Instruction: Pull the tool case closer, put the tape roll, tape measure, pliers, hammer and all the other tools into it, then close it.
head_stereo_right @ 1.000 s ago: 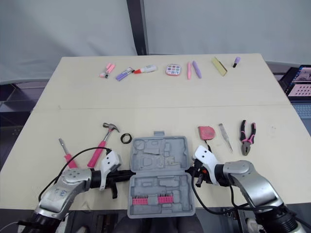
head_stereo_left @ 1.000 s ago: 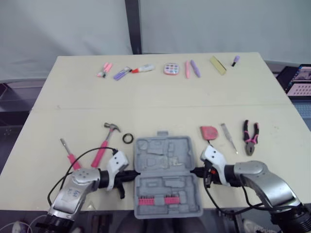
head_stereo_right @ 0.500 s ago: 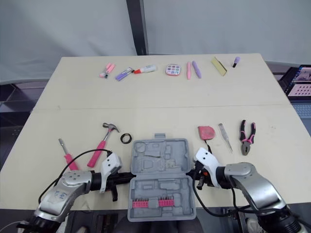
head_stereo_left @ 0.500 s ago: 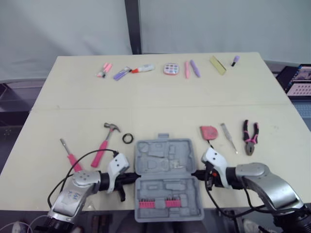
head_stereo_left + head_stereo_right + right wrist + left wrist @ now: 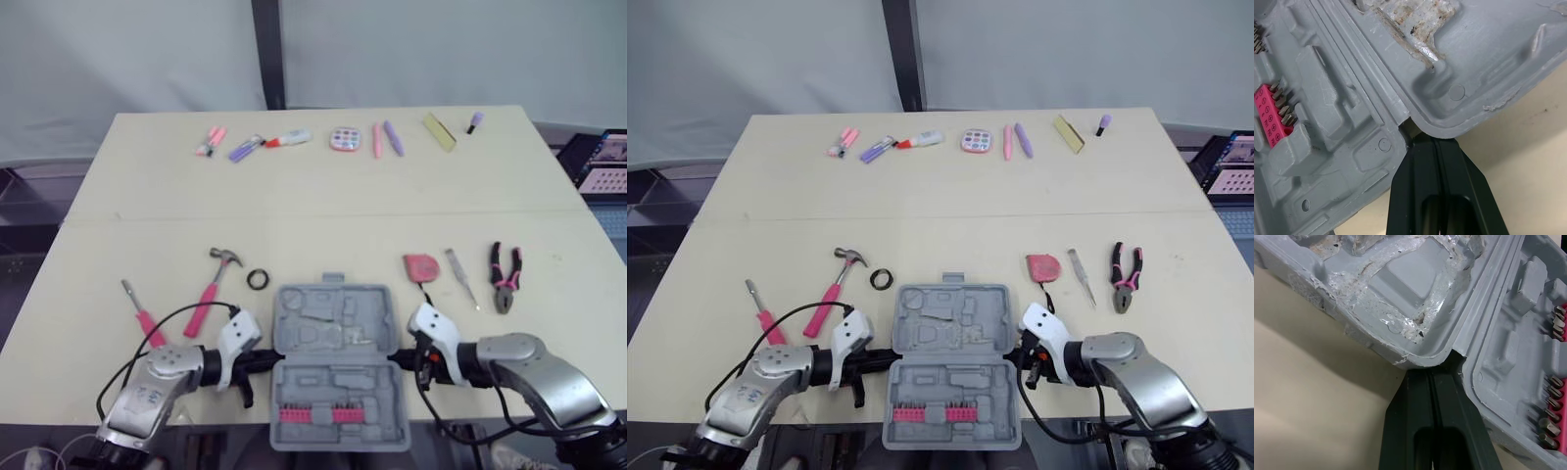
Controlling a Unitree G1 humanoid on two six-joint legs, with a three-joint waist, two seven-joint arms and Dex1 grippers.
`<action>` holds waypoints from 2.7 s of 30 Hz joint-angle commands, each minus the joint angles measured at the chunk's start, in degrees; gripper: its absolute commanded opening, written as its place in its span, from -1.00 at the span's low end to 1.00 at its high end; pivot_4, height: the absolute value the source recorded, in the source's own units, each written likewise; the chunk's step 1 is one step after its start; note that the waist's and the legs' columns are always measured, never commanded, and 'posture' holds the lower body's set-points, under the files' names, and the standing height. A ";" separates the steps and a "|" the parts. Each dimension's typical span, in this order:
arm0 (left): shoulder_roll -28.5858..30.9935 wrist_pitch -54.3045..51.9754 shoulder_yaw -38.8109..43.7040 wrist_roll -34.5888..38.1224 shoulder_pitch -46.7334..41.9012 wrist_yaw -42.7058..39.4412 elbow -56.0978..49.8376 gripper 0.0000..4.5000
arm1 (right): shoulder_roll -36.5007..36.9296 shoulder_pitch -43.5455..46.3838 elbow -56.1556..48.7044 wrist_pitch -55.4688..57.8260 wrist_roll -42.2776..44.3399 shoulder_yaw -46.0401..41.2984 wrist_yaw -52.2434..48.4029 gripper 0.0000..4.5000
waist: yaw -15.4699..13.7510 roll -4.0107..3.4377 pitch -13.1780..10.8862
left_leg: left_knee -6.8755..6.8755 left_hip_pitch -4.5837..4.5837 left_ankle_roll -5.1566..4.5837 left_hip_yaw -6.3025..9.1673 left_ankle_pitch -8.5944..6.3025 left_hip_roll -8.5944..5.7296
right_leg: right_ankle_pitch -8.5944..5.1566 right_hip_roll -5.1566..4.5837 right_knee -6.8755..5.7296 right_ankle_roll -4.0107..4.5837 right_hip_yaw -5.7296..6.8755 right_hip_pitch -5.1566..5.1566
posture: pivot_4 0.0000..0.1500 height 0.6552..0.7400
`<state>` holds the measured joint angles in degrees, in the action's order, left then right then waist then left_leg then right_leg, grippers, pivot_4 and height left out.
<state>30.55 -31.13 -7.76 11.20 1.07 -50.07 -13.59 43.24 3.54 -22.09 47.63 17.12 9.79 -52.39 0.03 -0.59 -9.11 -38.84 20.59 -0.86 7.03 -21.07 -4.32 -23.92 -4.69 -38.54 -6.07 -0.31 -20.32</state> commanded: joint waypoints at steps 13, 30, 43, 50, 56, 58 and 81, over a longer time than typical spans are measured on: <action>0.86 1.14 1.18 0.62 -0.93 1.06 1.49 -1.00 | 0.72 0.39 1.59 -1.56 -0.42 0.07 1.13 -0.99 | -0.05 0.00 0.00 | -0.02 0.00 0.00 0.01 0.00 0.00 | 0.00 0.00 0.04 0.00 0.01 0.03 | 1.00 1.00; 6.28 -0.38 7.98 8.52 3.57 -2.19 -2.46 -1.00 | 6.74 -2.29 2.08 -4.56 1.88 -6.15 -0.68 -0.99 | -0.08 0.00 0.00 | 0.01 -0.01 0.00 0.03 0.00 0.02 | 0.00 0.00 0.23 0.00 0.01 0.12 | 1.00 1.00; 8.17 8.34 25.72 18.68 14.93 -6.58 -10.94 -1.00 | 7.69 -11.82 -1.13 -14.56 7.26 -22.17 -3.24 -0.99 | -0.13 -0.01 -0.01 | 0.09 -0.08 -0.02 0.07 -0.01 0.11 | 0.00 0.06 0.94 0.00 0.11 0.70 | 1.00 1.00; 8.63 12.85 28.90 18.31 20.05 -7.62 -10.47 -1.00 | 5.22 -15.54 -0.39 -18.15 8.71 -26.31 -3.32 -0.99 | -0.34 -0.01 -0.01 | 0.08 -0.10 -0.03 0.07 -0.01 0.12 | 0.00 0.07 1.14 0.00 0.09 0.80 | 1.00 1.00; 8.64 15.34 32.56 18.59 25.31 -8.83 -9.07 -0.43 | 5.53 -19.43 -1.16 -16.95 13.66 -29.64 -7.50 -0.76 | -0.19 -0.02 -0.01 | 0.18 -0.14 -0.03 0.05 -0.01 0.13 | 0.00 0.08 1.17 0.00 0.10 0.82 | 1.00 1.00; 8.42 15.82 32.92 18.87 25.91 -8.89 -8.95 0.01 | 5.56 -19.89 -1.34 -16.58 14.60 -30.21 -7.80 -0.40 | -0.25 -0.02 -0.01 | 0.18 -0.14 -0.03 0.03 -0.01 0.14 | 0.00 0.08 1.48 0.00 0.10 0.89 | 1.00 1.00; 7.91 21.46 32.62 18.15 27.49 -10.22 -4.72 1.00 | 5.95 -21.87 0.16 -22.29 14.15 -30.81 -9.20 0.98 | -0.55 -0.02 -0.01 | 0.20 -0.15 -0.04 0.02 -0.01 0.15 | 0.00 0.08 1.59 0.00 0.09 0.94 | 1.00 1.00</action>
<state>38.68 -10.72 23.78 28.88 27.72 -59.64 -18.22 48.81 -17.94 -21.91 26.60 31.38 -19.00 -60.55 -0.52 -0.61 -9.12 -38.65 20.45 -0.90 7.05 -21.09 -4.18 -23.92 -4.61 -36.95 -6.07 -0.22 -19.38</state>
